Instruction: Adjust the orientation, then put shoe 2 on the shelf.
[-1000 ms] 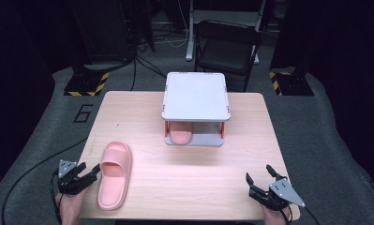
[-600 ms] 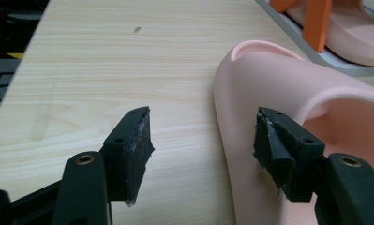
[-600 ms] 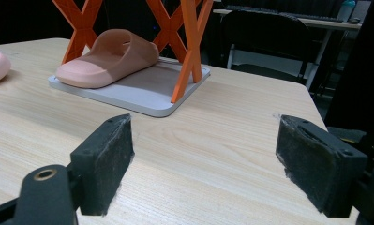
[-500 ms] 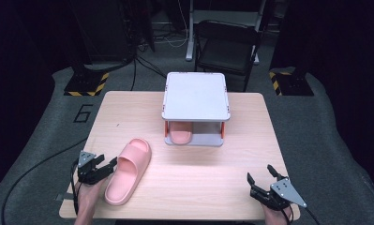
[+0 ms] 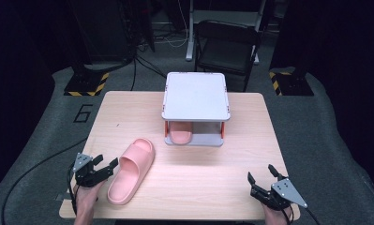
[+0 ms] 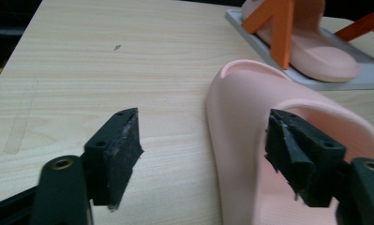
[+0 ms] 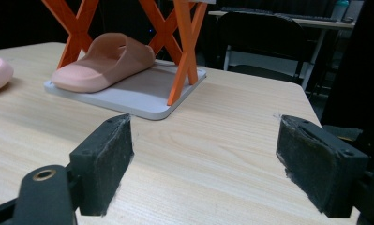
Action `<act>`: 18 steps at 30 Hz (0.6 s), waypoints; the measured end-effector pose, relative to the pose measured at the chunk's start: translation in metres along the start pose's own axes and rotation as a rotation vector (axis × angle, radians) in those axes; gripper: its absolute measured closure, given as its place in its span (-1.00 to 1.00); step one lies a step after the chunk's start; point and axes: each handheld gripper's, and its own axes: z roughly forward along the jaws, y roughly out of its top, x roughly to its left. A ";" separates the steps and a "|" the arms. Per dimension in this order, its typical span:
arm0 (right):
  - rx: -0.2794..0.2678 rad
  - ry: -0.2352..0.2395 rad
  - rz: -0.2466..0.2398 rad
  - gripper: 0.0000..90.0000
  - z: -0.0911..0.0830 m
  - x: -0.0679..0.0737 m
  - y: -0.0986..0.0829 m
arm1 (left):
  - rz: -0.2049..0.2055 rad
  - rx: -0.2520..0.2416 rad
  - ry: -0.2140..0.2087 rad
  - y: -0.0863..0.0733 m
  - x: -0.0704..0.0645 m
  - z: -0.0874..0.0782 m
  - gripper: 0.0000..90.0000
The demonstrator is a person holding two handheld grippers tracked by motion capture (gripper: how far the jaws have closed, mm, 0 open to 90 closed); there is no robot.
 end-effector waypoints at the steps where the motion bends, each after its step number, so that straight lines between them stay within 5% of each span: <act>1: -0.011 -0.003 0.024 -0.61 0.000 -0.001 0.001 | 0.017 0.005 -0.011 0.001 -0.001 -0.004 -0.56; 9: 0.001 0.012 0.016 -0.65 0.003 0.001 0.000 | 0.048 -0.014 -0.045 0.000 -0.003 -0.010 -0.60; 18: 0.005 0.012 0.020 -0.65 0.004 0.001 -0.001 | 0.062 0.045 -0.064 -0.010 -0.004 -0.009 -0.41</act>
